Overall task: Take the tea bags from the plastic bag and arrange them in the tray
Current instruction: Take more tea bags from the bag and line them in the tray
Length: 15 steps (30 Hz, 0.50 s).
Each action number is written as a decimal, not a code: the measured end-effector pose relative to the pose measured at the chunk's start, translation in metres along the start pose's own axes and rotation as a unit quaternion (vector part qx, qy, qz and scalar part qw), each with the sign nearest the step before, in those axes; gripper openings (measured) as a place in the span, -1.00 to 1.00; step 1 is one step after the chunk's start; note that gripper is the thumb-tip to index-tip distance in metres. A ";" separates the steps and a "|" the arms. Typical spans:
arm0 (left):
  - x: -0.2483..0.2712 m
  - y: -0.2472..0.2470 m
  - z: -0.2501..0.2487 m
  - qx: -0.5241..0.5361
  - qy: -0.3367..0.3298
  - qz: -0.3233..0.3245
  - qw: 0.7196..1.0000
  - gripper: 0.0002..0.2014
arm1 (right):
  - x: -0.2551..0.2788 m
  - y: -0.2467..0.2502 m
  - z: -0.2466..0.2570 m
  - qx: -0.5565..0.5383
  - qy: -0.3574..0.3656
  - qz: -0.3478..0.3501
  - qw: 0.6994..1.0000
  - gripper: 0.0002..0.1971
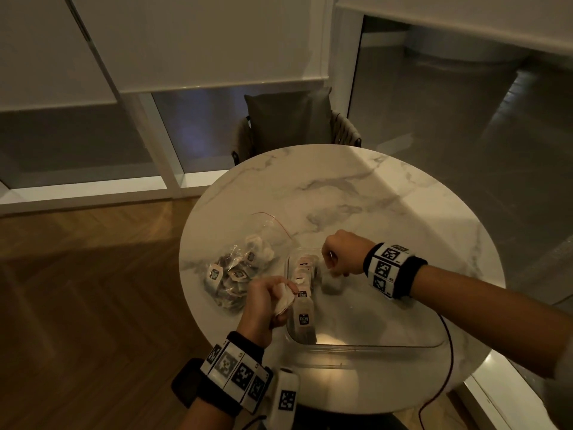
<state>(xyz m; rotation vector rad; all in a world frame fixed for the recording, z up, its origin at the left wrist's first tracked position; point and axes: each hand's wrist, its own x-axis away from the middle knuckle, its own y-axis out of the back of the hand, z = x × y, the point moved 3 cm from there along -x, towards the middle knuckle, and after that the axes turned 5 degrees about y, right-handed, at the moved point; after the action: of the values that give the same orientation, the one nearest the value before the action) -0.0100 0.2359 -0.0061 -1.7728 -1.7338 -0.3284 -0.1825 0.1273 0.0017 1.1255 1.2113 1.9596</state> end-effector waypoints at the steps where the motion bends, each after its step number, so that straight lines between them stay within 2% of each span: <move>1: 0.000 0.000 0.000 -0.006 0.001 -0.013 1.000 -0.78 | -0.001 0.001 -0.001 0.014 -0.006 -0.013 1.000 -0.81; 5: 0.001 0.001 -0.001 -0.020 -0.015 -0.055 0.998 -0.72 | -0.001 0.003 -0.002 0.053 -0.025 -0.027 0.998 -0.81; 10: 0.003 0.000 0.000 -0.004 -0.042 -0.032 0.999 -0.65 | 0.007 0.006 -0.002 0.099 -0.018 -0.057 0.993 -0.75; 13: 0.003 -0.001 0.003 0.016 -0.080 -0.013 0.997 -0.62 | 0.023 0.017 -0.005 0.034 -0.046 -0.103 0.993 -0.81; 15: 0.001 -0.003 0.004 0.019 -0.098 -0.016 0.995 -0.61 | 0.037 0.020 -0.006 -0.102 -0.066 -0.126 0.985 -0.81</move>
<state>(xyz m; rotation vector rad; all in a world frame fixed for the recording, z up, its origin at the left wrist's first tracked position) -0.0136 0.2388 -0.0077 -1.8029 -1.8925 -0.1368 -0.2061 0.1460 0.0319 0.9333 1.0035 1.7431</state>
